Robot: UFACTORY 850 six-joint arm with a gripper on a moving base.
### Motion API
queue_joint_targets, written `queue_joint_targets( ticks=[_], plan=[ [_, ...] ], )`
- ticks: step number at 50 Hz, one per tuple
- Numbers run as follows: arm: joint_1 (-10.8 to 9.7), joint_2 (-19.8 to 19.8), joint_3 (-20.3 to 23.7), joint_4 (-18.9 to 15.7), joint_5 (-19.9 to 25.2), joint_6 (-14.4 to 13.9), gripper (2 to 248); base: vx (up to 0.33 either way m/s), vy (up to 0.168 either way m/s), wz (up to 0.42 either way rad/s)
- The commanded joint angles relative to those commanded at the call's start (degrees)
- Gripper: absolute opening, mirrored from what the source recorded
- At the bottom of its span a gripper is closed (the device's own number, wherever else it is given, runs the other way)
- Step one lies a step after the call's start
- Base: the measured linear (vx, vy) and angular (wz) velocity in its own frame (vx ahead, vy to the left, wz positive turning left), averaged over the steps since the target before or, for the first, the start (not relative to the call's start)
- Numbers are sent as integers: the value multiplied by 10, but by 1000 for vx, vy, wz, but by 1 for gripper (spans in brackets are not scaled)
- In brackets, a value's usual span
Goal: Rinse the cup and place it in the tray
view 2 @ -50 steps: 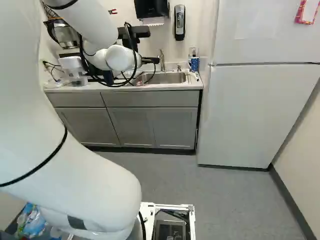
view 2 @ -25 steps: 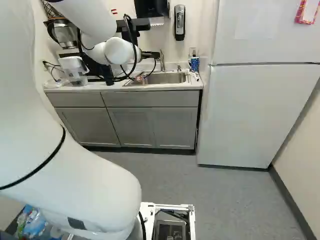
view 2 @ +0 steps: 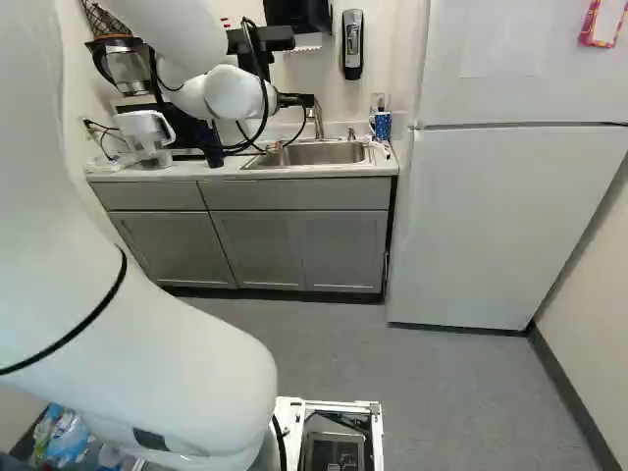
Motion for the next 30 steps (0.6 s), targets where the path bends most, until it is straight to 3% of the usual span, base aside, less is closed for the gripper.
queue_joint_targets(
  ticks=[30],
  plan=[
    [0, 0, 0, 0, 0, 0, 247, 33, -31, 0]
  ],
)
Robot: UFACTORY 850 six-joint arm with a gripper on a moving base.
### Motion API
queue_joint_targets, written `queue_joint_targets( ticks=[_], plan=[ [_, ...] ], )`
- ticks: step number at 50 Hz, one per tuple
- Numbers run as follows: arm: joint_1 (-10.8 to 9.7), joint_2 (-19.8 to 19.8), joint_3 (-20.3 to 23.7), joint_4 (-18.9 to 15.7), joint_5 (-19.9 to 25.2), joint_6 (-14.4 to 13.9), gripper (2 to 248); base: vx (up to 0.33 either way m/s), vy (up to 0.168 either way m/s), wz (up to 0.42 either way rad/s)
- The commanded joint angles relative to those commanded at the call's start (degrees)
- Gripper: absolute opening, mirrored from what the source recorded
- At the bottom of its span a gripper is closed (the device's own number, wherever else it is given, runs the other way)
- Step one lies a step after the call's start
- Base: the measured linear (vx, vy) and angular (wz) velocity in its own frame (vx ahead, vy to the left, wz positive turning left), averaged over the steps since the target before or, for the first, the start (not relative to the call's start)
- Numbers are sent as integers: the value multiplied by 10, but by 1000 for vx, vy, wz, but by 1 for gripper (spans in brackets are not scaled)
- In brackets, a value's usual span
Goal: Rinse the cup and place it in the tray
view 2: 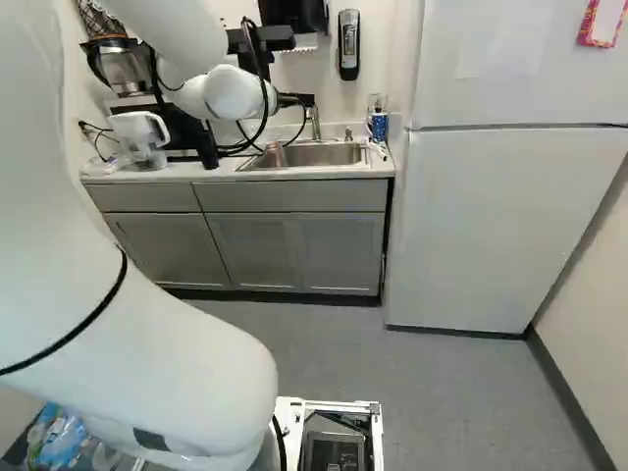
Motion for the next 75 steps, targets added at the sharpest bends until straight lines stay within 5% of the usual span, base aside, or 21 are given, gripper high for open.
queue_joint_targets(
  ticks=[75],
  plan=[
    [0, 0, 0, 0, 0, 0, 247, 97, -44, 47]
  ],
)
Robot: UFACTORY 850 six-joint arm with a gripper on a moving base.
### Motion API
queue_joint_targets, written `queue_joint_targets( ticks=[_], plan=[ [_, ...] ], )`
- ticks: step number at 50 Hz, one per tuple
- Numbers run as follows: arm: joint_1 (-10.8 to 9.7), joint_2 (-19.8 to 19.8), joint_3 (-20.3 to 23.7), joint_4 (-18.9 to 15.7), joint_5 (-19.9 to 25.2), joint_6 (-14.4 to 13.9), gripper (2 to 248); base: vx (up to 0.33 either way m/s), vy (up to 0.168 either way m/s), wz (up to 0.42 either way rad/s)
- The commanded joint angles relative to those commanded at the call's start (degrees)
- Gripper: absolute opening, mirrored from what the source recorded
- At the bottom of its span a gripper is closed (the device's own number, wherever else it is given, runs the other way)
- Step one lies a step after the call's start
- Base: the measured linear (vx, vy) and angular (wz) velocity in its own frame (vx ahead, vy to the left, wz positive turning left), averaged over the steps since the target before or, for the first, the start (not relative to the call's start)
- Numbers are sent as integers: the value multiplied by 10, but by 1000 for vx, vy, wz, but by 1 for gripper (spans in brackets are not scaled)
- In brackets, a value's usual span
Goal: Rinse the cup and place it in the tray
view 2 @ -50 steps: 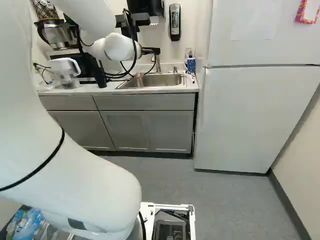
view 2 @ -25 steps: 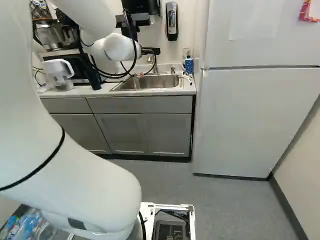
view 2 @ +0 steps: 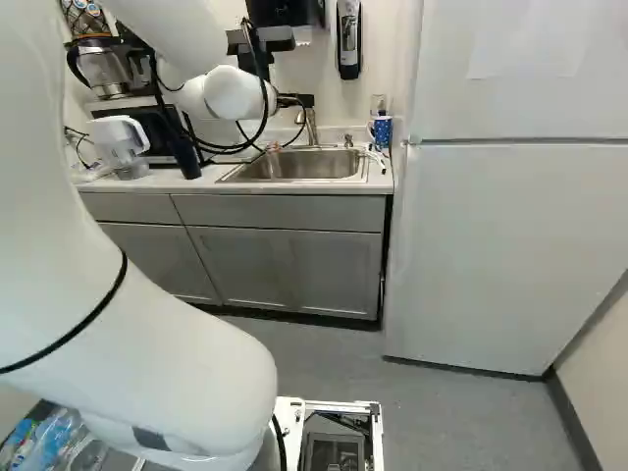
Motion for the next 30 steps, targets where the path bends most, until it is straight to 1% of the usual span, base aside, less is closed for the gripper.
queue_joint_targets(
  ticks=[14, 30],
  plan=[
    [0, 0, 0, 0, 0, 0, 247, 110, -34, 129],
    [0, 0, 0, 0, 0, 0, 247, 100, -3, 148]
  ],
)
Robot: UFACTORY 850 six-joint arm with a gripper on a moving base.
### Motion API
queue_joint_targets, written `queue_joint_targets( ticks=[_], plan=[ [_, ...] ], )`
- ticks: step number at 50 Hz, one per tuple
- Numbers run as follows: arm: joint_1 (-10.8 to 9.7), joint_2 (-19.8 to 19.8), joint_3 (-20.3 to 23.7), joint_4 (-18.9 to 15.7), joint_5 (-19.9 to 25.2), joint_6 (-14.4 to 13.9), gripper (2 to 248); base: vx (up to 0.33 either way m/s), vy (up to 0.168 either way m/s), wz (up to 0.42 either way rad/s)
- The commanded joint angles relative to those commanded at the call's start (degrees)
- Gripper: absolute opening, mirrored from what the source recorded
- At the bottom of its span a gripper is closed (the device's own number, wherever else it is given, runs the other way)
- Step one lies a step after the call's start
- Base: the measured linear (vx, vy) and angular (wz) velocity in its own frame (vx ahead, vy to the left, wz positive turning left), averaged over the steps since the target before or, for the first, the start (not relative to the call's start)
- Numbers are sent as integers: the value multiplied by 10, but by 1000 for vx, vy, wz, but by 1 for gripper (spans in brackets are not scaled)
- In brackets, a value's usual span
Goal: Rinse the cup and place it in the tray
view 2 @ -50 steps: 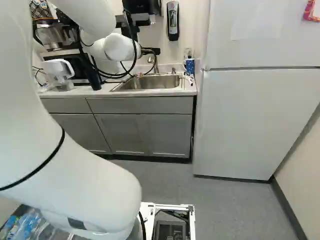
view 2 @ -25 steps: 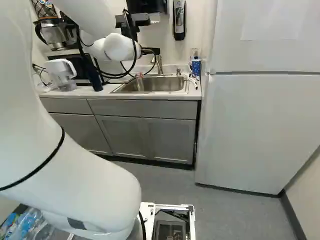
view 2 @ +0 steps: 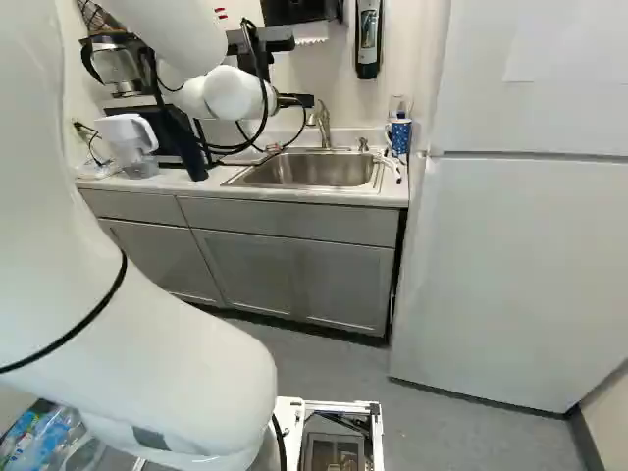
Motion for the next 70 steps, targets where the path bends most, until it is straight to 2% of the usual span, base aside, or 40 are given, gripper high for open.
queue_joint_targets(
  ticks=[40, 70],
  plan=[
    [0, 0, 0, 0, 0, 0, 247, 116, 0, 164],
    [0, 0, 0, 0, 0, 0, 247, 103, -2, 10]
  ],
)
